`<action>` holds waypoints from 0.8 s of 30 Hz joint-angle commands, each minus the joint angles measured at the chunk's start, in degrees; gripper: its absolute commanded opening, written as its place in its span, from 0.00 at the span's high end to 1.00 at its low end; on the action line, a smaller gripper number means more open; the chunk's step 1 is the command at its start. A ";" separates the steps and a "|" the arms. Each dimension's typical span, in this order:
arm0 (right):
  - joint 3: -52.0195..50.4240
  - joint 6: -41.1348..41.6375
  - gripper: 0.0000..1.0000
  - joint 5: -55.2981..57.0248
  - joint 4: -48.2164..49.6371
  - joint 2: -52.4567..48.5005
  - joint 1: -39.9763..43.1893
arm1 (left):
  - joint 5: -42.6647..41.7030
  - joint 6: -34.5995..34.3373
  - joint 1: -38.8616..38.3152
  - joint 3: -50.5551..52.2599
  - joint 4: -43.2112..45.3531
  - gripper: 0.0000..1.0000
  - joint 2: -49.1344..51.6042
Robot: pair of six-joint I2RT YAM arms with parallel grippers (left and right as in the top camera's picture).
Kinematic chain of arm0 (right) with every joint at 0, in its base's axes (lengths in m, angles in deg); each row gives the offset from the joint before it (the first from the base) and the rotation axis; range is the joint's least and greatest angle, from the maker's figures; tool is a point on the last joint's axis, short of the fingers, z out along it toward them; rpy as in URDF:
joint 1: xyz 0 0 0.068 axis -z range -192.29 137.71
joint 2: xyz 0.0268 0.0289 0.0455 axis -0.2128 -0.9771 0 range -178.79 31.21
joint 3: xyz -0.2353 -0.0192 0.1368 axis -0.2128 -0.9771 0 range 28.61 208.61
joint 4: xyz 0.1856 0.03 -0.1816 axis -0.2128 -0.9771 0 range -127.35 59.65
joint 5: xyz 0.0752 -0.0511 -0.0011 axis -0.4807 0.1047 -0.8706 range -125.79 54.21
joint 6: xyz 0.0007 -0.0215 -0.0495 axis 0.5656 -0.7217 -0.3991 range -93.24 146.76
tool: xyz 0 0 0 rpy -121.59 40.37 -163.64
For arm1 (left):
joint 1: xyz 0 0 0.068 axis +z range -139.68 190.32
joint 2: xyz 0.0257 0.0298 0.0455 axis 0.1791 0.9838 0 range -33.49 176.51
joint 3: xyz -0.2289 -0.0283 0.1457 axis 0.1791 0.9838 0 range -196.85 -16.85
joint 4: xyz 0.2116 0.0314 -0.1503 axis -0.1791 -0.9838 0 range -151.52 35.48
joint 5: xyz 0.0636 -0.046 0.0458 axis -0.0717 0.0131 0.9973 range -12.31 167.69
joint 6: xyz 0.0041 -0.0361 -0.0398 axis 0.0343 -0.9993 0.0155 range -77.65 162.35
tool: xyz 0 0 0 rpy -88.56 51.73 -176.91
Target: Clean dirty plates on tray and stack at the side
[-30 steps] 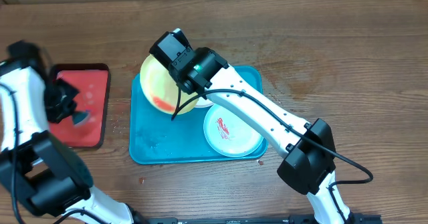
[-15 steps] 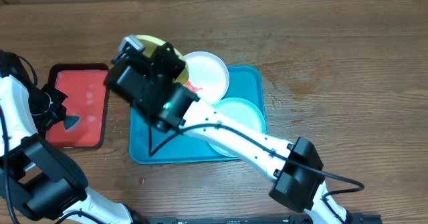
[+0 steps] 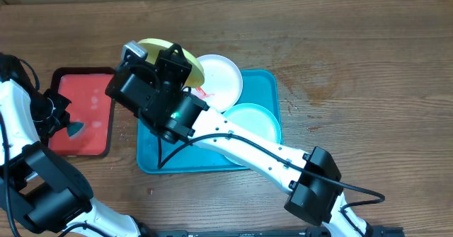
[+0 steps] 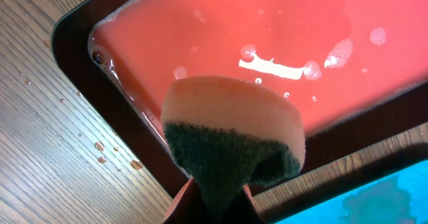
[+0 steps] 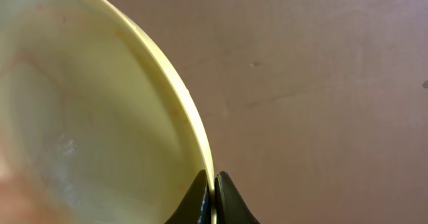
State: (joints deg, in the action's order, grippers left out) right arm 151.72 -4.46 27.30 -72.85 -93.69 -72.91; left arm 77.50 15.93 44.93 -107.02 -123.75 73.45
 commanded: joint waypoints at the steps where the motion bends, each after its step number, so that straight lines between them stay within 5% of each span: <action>1: 1.90 -0.79 0.96 2.73 0.46 0.42 1.79 | 0.74 1.16 0.24 -1.05 0.07 0.96 0.20; 6: 1.84 4.17 0.96 1.70 0.11 0.42 3.65 | 0.57 1.16 0.24 -1.05 0.07 0.96 0.20; 12: 0.98 11.34 0.96 -30.18 -8.39 0.39 5.14 | 0.55 1.16 0.24 -1.05 0.02 0.96 0.20; 15: 1.16 11.37 0.96 -15.32 -4.85 0.72 5.35 | 0.33 1.16 0.24 -1.05 0.04 0.96 0.20; 17: 1.16 11.37 0.96 6.75 8.61 1.46 5.38 | 0.13 1.16 0.24 -1.05 0.04 0.96 0.20; 18: 1.16 11.34 0.96 5.92 9.75 1.49 5.42 | 0.13 1.16 0.24 -1.05 0.04 0.96 0.20; 22: 0.85 1.95 0.96 -19.39 -2.10 1.44 5.60 | 0.13 1.16 0.24 -1.05 0.02 0.96 0.20; 24: 0.35 -1.77 0.96 -22.38 -3.19 1.33 5.68 | 0.13 1.16 0.24 -1.05 0.04 0.96 0.20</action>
State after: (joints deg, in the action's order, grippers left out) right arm 152.44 1.68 16.35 -74.91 -93.12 -67.31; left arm 77.46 15.96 44.93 -107.02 -123.75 73.45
